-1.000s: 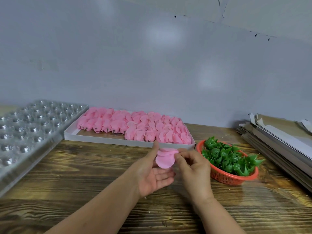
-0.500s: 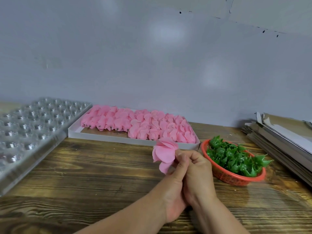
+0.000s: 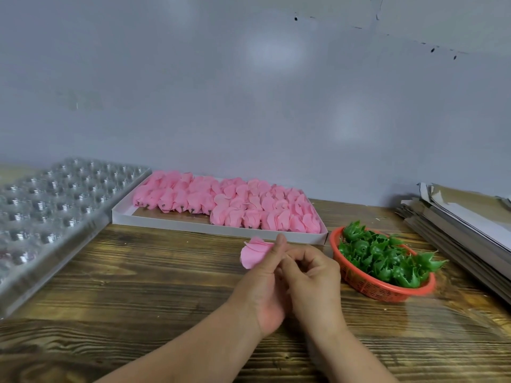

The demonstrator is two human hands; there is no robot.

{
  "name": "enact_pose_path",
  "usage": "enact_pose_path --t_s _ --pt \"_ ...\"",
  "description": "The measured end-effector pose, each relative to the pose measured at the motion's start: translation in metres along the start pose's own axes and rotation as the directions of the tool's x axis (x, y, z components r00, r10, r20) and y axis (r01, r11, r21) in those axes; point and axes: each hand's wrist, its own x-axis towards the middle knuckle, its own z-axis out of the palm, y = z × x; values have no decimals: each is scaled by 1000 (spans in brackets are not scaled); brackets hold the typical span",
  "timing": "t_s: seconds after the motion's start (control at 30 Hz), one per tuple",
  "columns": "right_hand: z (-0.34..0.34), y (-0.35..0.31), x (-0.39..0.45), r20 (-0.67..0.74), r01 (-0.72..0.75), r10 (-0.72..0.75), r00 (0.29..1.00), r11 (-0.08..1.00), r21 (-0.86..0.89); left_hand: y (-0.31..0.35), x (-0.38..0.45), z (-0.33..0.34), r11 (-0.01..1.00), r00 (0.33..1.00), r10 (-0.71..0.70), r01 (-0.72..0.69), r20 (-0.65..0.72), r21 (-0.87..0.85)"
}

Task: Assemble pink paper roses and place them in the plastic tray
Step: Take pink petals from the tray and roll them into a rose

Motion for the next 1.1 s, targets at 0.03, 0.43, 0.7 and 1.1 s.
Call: enact_pose_path --t_s 0.03,0.43,0.7,1.1 --pt "0 0 1 -4 -17 17 1000 1000 11 0 1 -1 1000 1000 6 -6 20 21" --pt "-2 0 5 207 -489 446 871 744 457 8 10 -7 973 991 128 -118 -34 199" --pt "-3 -5 0 244 -194 131 961 947 256 15 9 -7 984 989 148 -148 8 98" --pt "0 -2 -4 150 128 -112 982 987 -101 11 3 -2 980 987 157 -152 -35 125"
